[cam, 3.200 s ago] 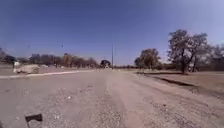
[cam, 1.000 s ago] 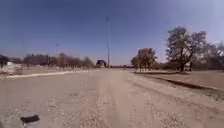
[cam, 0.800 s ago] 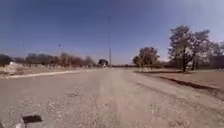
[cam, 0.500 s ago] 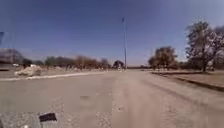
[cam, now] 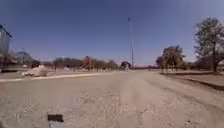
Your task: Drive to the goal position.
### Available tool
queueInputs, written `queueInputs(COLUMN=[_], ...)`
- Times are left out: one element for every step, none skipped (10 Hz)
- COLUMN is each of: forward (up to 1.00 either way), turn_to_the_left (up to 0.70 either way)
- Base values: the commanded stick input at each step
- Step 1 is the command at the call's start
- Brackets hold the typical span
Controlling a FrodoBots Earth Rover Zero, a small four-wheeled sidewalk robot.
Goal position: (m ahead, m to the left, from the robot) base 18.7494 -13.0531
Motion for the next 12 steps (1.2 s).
queueInputs(forward=[0.50,0.50,0.50,0.50,0.50,0.50,0.50,0.50,0.50,0.50,0.50,0.50], turn_to_the_left=[0.00,0.00,0.00,0.00,0.00,0.00,0.00,0.00,0.00,0.00,0.00,0.00])
